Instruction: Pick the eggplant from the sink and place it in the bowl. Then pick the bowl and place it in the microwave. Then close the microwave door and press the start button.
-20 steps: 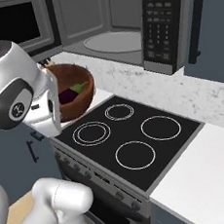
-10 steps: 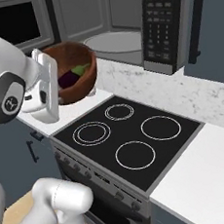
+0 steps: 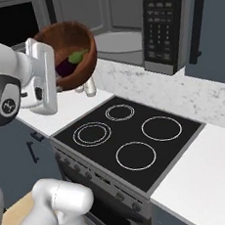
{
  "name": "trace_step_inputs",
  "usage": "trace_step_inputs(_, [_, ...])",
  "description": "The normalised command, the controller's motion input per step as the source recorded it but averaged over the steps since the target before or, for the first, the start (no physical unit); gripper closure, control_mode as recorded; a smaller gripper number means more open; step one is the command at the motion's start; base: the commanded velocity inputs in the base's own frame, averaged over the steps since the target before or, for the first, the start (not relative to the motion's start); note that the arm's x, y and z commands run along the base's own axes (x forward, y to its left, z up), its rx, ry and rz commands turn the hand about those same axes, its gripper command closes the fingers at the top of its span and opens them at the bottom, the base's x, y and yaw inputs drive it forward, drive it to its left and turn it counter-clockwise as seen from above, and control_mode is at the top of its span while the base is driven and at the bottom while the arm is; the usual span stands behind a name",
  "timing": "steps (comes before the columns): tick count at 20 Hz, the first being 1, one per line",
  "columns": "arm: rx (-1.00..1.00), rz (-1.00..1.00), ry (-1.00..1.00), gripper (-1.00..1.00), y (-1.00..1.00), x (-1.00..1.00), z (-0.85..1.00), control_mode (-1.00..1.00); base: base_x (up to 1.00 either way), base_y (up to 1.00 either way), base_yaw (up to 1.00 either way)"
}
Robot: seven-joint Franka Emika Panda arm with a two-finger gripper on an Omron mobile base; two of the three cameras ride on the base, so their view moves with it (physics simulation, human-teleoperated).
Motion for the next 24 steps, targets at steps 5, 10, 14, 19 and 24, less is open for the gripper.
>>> trace_step_inputs(5, [0.0, 0.0, 0.01, 1.0, 0.0, 0.23, 0.39, -1.0, 0.0, 0.0, 0.0])
trace_step_inputs(10, [0.0, 0.0, 0.01, 1.0, 0.0, 0.51, 0.22, -1.0, 0.0, 0.0, 0.0])
trace_step_inputs(14, [0.0, 0.0, 0.03, 1.0, -0.02, 0.68, 0.03, -1.0, 0.0, 0.0, 0.0])
trace_step_inputs(19, [0.0, 0.0, 0.0, 1.0, -0.17, 0.72, 0.0, -1.0, 0.0, 0.0, 0.0])
trace_step_inputs(24, [0.0, 0.0, 0.0, 1.0, -0.32, 0.65, 0.0, -1.0, 0.0, 0.0, 0.0])
